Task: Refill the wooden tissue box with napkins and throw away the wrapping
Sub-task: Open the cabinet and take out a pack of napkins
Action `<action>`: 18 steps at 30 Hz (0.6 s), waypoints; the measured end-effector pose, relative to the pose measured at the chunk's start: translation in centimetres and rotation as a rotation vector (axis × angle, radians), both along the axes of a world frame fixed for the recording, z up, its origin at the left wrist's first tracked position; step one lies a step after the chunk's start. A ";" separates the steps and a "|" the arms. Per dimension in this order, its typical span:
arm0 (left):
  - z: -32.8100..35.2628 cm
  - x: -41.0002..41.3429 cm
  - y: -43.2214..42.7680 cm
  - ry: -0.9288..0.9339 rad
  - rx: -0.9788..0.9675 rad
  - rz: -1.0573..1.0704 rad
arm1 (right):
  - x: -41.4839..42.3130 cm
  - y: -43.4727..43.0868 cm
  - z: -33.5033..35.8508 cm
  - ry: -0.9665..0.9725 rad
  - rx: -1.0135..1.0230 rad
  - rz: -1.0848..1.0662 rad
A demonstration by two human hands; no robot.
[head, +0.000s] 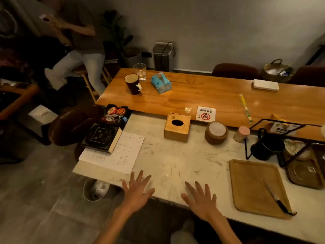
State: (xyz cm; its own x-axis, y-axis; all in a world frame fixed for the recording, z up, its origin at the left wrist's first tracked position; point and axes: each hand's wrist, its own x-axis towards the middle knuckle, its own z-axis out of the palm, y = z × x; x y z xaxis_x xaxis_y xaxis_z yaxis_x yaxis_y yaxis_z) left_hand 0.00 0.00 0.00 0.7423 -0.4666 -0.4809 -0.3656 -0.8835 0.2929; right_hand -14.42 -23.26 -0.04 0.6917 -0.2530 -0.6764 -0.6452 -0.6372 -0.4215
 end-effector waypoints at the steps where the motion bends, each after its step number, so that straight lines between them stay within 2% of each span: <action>1: -0.6 -0.6 0.1 0.012 0.031 -0.060 | -0.6 0.9 -0.8 0.054 -0.056 0.023; 4: -3.5 -1.9 1.1 -0.008 0.032 -0.190 | -2.5 4.1 -2.9 0.049 -0.211 0.066; 7: -6.8 -2.5 2.0 -0.165 0.016 -0.179 | -3.6 5.4 -5.9 -0.051 -0.384 -0.012; 11: -7.2 -2.3 1.2 -0.232 0.034 -0.166 | -3.5 5.4 -7.2 -0.136 -0.514 -0.007; 14: -7.4 -1.8 0.1 -0.294 -0.015 -0.127 | -2.7 6.0 -7.1 -0.226 -0.575 -0.151; 18: -9.7 -0.9 -1.2 -0.447 -0.068 -0.059 | 0.4 5.5 -7.6 -0.412 -0.769 -0.348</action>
